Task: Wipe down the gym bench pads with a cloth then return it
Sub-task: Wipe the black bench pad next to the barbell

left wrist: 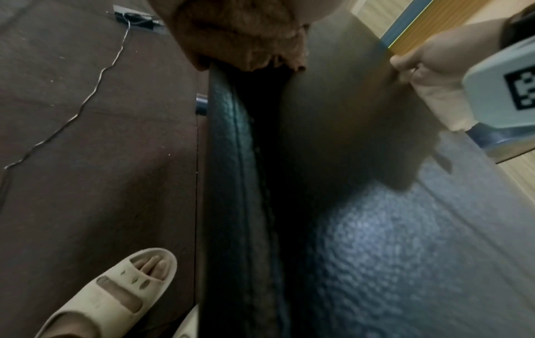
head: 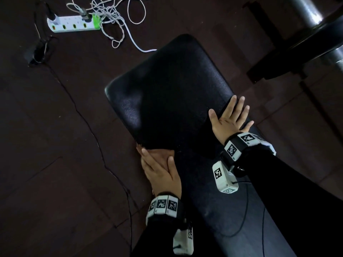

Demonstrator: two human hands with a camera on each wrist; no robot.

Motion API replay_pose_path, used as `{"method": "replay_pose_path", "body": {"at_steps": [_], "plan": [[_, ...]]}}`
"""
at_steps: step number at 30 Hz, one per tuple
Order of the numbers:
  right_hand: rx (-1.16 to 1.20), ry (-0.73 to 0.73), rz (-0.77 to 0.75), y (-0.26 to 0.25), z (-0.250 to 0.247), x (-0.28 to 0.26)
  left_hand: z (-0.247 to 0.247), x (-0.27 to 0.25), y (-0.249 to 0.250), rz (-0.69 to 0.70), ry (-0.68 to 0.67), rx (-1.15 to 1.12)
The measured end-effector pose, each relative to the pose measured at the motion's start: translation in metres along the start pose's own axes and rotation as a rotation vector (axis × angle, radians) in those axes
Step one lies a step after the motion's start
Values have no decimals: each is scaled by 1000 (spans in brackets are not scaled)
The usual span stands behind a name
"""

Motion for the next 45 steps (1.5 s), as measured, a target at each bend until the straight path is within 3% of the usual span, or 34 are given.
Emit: {"method": "replay_pose_path", "body": {"at_steps": [4, 7, 12, 15, 20, 23, 33, 40, 45], "plan": [[5, 8, -4, -1, -1, 0, -6, 17, 2, 3, 20, -45], [10, 16, -11, 0, -1, 0, -19, 59, 9, 55, 85, -67], [4, 4, -8, 0, 1, 1, -32, 130, 16, -14, 131, -115], [-5, -14, -4, 0, 1, 0, -31, 119, 12, -32, 125, -137], [-9, -38, 3, -1, 1, -1, -14, 51, -6, -91, 96, -117], [-14, -50, 8, -1, 0, 0, -11, 48, -7, -140, 49, -96], [7, -80, 0, 0, 2, 0, -56, 199, 48, 66, 163, 330], [17, -61, -8, 0, 4, 0, -29, 252, 119, 107, -80, 657], [43, -32, -19, 0, 3, -1, 39, 248, 186, 336, -248, 648]]}}
Point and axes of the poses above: each hand's wrist, its own x-axis towards the middle knuckle, its own z-axis out of the palm, y = z × x, the point moved 4 cm from there along x, towards the middle knuckle, and after that the axes turned 3 degrees about -x, right-handed, at the moved point
